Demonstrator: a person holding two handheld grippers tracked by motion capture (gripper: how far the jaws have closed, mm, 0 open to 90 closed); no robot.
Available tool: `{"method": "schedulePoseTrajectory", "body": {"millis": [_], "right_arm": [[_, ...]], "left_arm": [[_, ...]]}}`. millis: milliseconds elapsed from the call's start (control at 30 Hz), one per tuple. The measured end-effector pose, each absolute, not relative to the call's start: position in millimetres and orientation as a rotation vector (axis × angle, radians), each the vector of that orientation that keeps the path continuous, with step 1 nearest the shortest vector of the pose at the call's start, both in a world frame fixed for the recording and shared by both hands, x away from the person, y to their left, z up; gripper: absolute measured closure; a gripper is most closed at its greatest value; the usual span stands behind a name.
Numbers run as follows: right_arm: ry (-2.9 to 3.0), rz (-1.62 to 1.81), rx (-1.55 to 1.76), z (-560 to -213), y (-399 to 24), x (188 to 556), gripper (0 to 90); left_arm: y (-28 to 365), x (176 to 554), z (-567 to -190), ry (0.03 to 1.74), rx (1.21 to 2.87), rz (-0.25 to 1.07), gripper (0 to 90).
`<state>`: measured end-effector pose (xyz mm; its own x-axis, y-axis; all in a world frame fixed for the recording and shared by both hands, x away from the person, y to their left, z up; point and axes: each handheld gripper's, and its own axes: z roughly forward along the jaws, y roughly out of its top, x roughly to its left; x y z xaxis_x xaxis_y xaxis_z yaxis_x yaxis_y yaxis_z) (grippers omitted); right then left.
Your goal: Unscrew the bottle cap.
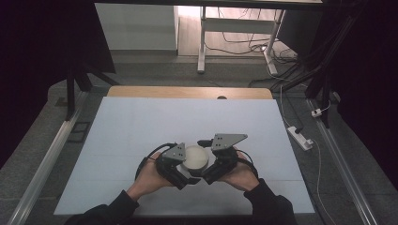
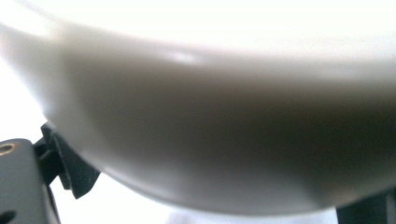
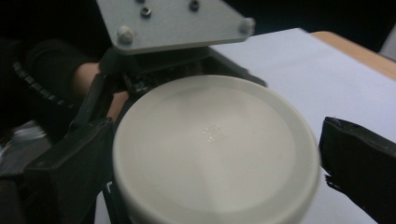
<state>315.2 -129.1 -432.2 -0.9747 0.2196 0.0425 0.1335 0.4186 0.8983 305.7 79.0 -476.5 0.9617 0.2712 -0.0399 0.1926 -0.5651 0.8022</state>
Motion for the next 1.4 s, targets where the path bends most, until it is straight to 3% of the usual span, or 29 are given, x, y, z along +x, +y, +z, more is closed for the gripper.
{"method": "schedulePoseTrajectory", "body": {"millis": [400, 467, 533, 1033, 1400], "right_arm": [[2.455, 1.556, 0.593, -433, -116, 307, 0.0], [2.452, 1.54, 0.607, -436, -113, 306, 0.0], [2.434, 1.54, 0.605, -437, -112, 305, 6.2], [2.515, 1.636, 0.455, -433, -121, 307, 7.3], [2.52, 1.655, 0.376, -429, -124, 307, 7.4]], "left_arm": [[78, 304, -476, 0.512, 2.165, 0.225, 7.3], [76, 302, -475, 0.502, 2.17, 0.228, 7.3], [75, 301, -474, 0.493, 2.171, 0.222, 7.3], [82, 307, -475, 0.31, 2.165, 0.053, 7.3], [84, 309, -477, 0.252, 2.166, 0.023, 7.3]]}}
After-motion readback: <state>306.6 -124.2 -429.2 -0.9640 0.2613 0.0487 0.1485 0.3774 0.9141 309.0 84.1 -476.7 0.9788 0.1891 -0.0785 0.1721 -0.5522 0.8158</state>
